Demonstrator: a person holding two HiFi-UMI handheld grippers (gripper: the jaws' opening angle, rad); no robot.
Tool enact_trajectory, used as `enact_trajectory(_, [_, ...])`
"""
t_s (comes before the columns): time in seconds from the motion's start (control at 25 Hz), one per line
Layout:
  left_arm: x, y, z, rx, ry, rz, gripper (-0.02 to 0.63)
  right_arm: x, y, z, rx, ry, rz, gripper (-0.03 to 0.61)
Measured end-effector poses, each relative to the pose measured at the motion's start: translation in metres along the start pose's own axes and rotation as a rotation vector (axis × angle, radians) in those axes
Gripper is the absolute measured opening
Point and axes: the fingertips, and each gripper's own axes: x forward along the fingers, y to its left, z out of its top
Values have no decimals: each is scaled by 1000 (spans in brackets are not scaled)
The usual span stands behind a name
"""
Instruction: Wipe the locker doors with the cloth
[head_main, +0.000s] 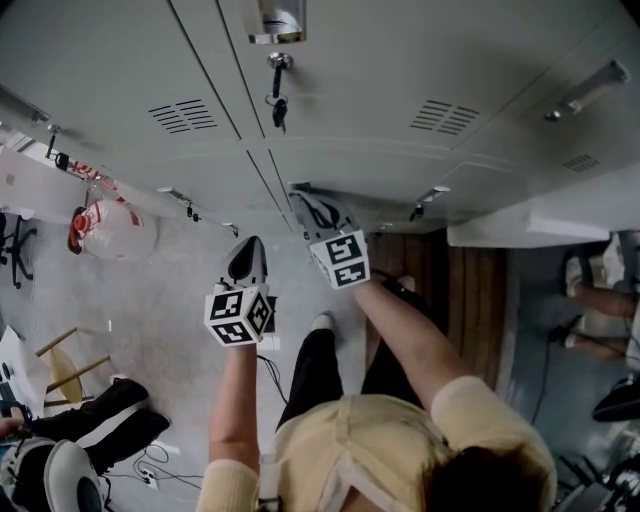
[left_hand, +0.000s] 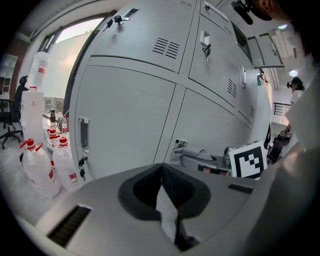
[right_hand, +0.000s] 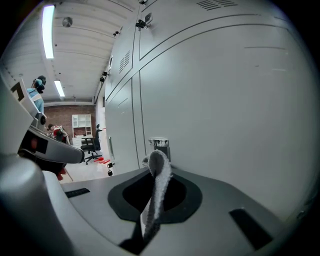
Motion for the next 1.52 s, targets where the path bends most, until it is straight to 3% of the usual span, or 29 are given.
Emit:
enact_trajectory(0.44, [11,1,-4,-18,-15,-6,3,1,-8,-13,-159,10,-15,15])
enact_trajectory(1.52, [53,-39,-4,38,11,-96,3,-50,-91,-30,-129,19,-192,15])
